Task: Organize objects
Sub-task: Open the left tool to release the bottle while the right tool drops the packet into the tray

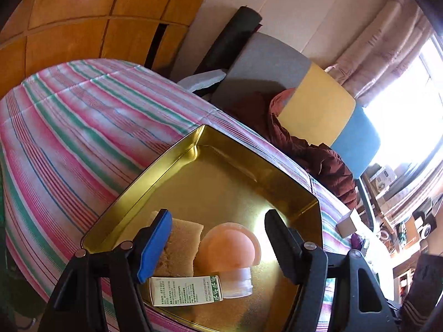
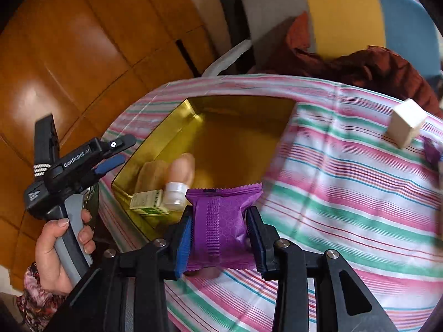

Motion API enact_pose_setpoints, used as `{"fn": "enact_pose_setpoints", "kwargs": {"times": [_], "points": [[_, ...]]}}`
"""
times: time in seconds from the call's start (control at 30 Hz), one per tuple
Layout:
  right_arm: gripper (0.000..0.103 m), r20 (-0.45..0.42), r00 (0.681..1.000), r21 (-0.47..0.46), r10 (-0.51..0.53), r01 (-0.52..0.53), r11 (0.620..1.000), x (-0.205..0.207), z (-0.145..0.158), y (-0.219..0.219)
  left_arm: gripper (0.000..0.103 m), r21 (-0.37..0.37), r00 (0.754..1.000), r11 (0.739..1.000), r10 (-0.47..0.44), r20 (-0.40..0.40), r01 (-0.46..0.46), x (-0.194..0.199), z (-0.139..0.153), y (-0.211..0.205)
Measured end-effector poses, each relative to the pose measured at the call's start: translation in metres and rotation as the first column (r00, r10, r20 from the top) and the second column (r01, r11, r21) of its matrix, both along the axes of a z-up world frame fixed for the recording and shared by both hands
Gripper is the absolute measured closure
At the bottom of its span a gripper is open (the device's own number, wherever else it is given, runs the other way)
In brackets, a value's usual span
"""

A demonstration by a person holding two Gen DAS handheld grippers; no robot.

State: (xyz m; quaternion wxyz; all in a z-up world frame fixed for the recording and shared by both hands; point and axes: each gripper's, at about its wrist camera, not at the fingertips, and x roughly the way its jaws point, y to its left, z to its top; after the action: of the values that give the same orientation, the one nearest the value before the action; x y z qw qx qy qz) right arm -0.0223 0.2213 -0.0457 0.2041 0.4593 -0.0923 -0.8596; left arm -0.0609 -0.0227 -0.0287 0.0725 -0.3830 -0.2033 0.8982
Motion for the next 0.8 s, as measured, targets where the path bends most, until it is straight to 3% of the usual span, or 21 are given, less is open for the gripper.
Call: {"fn": "enact_pose_setpoints", "kwargs": {"times": [0.3, 0.43, 0.63, 0.8], "points": [[0.064, 0.088, 0.994, 0.124, 0.063, -0.074, 0.990, -0.025, -0.032, -0.066, 0.033, 0.000, 1.000, 1.000, -0.007, -0.005, 0.007, 0.001, 0.007, 0.001], [0.052, 0.121, 0.992, 0.098, 0.046, -0.058, 0.994, -0.024, -0.042, -0.069, 0.033, 0.007, 1.000, 1.000, -0.005, -0.002, 0.005, 0.001, 0.006, 0.000], [0.043, 0.064, 0.998, -0.006, 0.009, -0.009, 1.000, -0.006, -0.032, -0.047, 0.033, 0.009, 1.000, 1.000, -0.014, 0.009, 0.014, 0.001, 0.004, 0.004], [0.034, -0.016, 1.000, 0.003, -0.013, 0.013, 1.000, 0.005, -0.016, -0.035, 0.033, -0.003, 0.999, 0.999, -0.033, 0.013, 0.033, 0.003, 0.003, 0.012]]}}
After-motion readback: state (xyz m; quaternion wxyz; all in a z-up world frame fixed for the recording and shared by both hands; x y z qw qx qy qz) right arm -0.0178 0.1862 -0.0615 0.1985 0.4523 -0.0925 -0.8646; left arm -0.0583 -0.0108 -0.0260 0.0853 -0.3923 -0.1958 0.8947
